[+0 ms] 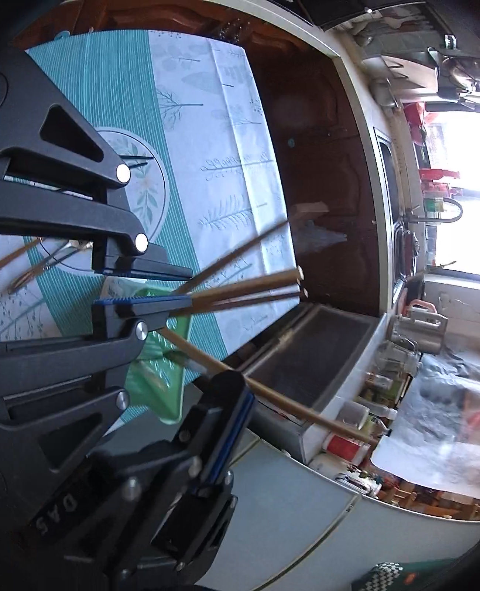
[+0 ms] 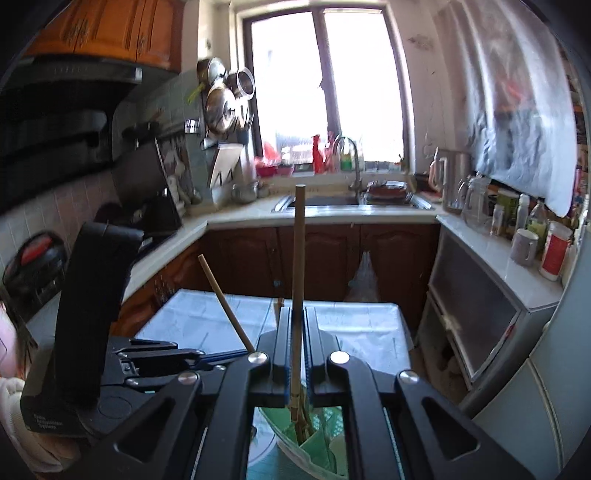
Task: Organize utensils
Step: 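Lift both chopsticks and carry them into the green holder, then move both open tools down toward the black chopsticks on the cloth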
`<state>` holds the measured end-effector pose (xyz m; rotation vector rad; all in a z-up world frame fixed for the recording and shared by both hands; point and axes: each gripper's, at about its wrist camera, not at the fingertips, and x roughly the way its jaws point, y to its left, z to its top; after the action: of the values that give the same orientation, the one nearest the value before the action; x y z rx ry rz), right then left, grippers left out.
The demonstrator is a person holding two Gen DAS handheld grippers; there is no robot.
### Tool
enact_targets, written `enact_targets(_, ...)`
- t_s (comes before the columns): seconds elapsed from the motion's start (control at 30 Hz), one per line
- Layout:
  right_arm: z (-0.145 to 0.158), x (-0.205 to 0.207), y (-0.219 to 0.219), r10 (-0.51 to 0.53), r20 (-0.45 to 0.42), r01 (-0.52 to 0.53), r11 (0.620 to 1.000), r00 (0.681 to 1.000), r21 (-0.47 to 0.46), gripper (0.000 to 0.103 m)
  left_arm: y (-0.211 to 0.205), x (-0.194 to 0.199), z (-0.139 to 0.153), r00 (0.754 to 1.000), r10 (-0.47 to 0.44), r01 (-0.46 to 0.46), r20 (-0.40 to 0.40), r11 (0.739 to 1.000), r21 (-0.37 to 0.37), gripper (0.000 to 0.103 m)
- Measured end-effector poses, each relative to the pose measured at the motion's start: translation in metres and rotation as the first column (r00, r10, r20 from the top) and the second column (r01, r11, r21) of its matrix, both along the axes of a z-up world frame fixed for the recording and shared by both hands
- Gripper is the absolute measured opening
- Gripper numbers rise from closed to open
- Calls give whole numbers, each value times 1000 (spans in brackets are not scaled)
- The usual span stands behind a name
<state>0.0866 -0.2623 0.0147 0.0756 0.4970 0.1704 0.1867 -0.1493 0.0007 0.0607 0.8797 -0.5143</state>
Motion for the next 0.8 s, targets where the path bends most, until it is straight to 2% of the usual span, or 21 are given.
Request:
enact_targets(0.1,-19,17,8,30,-95,-31,999,995,-12,6,10,8,-8,999,12,-12,-37,1000,-23,7)
enact_targets(0.17,-27,24,8,30,-128,-31,1000,991,-3,6,17,11,-11,998,27,-29,-52,999,-32,11)
enact_targets(0.27,-35,27,7,35,-156,-31,999,987,25,12,29,15,-17,996,54,-57,-69,997,-42,14)
enact_targets(0.33,-37,27,7,43,-162,-36,998,986,49,16,36,14,-20,995,66,-70,-80,997,-46,14)
enact_targets(0.5,-38,23,4,56,-170,-39,994,984,104,16,55,7,-29,991,94,-99,-94,994,-48,14)
enact_targets(0.8,-43,10,20,87,-189,-63,990,978,127,16,103,-12,-42,980,164,-170,-114,984,-52,14)
